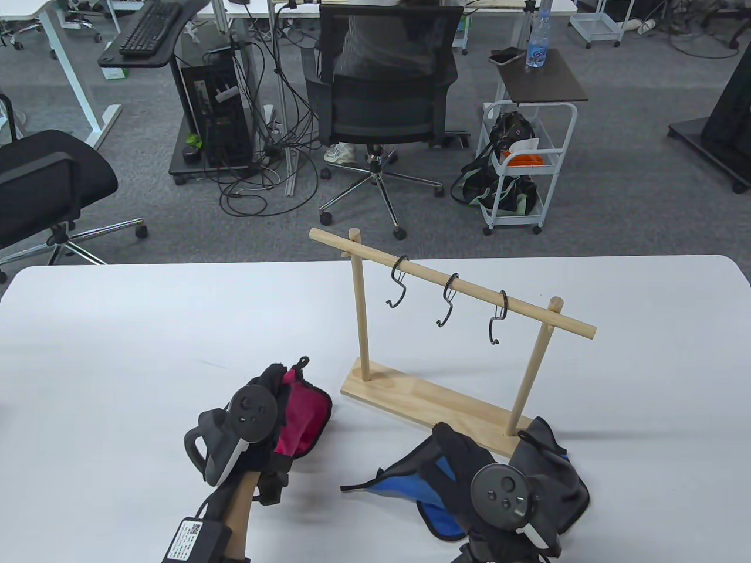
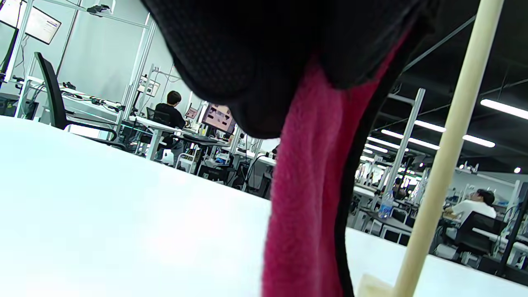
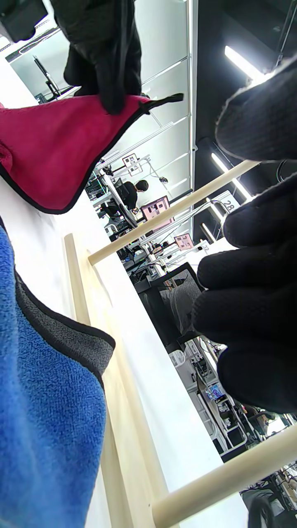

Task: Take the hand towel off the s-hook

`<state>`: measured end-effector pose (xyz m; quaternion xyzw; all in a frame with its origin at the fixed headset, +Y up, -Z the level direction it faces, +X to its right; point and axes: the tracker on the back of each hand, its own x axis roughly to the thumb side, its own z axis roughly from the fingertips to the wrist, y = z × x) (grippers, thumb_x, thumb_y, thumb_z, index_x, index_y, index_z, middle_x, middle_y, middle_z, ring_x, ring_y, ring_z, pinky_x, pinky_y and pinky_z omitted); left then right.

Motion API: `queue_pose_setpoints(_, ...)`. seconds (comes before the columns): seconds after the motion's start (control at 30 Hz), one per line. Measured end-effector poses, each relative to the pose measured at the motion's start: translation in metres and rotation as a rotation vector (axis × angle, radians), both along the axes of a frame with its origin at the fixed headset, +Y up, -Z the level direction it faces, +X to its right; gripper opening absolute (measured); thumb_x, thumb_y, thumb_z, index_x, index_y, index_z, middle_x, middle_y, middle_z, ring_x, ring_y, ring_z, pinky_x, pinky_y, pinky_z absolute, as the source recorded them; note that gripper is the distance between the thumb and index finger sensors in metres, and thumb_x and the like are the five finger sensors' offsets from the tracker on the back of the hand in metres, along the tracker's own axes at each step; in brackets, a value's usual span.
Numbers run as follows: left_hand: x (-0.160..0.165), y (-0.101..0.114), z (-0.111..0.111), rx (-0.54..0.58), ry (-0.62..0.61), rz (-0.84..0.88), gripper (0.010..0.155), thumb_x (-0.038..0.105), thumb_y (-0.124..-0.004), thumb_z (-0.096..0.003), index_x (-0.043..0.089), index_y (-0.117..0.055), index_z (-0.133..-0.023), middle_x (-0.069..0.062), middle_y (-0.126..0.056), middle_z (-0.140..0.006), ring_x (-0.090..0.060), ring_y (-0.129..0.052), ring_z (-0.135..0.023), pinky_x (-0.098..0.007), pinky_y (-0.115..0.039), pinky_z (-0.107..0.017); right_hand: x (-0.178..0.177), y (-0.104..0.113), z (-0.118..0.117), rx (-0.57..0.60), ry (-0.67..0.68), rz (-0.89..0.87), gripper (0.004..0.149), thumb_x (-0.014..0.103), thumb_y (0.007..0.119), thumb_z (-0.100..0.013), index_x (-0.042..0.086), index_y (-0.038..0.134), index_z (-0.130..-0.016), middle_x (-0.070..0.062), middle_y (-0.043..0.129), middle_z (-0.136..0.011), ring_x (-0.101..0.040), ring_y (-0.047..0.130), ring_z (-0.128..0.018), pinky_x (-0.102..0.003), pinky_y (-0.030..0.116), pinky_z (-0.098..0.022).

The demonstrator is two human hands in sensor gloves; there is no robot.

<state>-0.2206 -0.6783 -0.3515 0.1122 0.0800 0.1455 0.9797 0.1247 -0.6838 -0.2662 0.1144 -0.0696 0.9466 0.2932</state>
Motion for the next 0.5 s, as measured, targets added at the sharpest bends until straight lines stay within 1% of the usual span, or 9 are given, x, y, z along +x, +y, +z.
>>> queue_pose_setpoints(0.13,0.0,-0.015,-0.003,-0.039,-0.004,-0.091,0.04,0.038,-0.08,-0.058,0.034,-0.078,-0.098,0.0,-0.096,-0.088,-0.019,-0.105,-0.068,-0.032,-0.09,-0.049,0.0,0.0,0.0,0.0,0.001,0.0,0.066,0.051,0.072,-0.063,0.012,0.058,-0.114,-0.027,0.071,-0.108,-0.048,0.079,-0.092,-0.059,0.066,-0.068)
queue_pose_setpoints(0.2,0.002,-0.023,-0.006,-0.074,-0.014,-0.178,0.04,0.039,-0.08,-0.0577,0.035,-0.078,-0.097,0.0,-0.096,-0.089,-0.019,-0.105,-0.068,-0.033,-0.09,-0.049,0.0,0.0,0.0,-0.001,0.002,0.001,0.065,0.051,0.072,-0.063,0.012,0.058,-0.114,-0.027,0.071,-0.108,-0.048,0.079,-0.092,-0.059,0.066,-0.068)
queue_pose_setpoints(0.33,0.007,-0.038,-0.01,-0.143,-0.03,-0.287,0.04,0.04,-0.08,-0.0574,0.036,-0.078,-0.097,0.001,-0.095,-0.09,-0.019,-0.104,-0.07,-0.033,-0.089,-0.051,-0.001,0.0,0.0,-0.003,0.006,0.004,0.065,0.051,0.072,-0.063,0.012,0.058,-0.114,-0.027,0.071,-0.108,-0.048,0.079,-0.092,-0.059,0.066,-0.068)
queue_pose_setpoints(0.43,0.011,-0.048,-0.014,-0.218,-0.049,-0.332,0.04,0.042,-0.08,-0.0573,0.036,-0.079,-0.097,0.0,-0.094,-0.093,-0.02,-0.103,-0.072,-0.035,-0.088,-0.053,-0.001,0.0,0.0,-0.006,0.007,0.001,0.065,0.051,0.072,-0.063,0.012,0.058,-0.114,-0.027,0.071,-0.108,-0.048,0.079,-0.092,-0.059,0.066,-0.068)
queue_pose_setpoints(0.5,0.012,-0.053,-0.015,-0.248,-0.058,-0.336,0.041,0.044,-0.08,-0.0571,0.036,-0.079,-0.097,0.0,-0.094,-0.093,-0.021,-0.103,-0.073,-0.035,-0.088,-0.054,0.0,0.0,0.0,-0.007,0.008,-0.001,0.066,0.051,0.072,-0.063,0.012,0.058,-0.114,-0.027,0.071,-0.108,-0.048,0.079,-0.092,-0.059,0.066,-0.068)
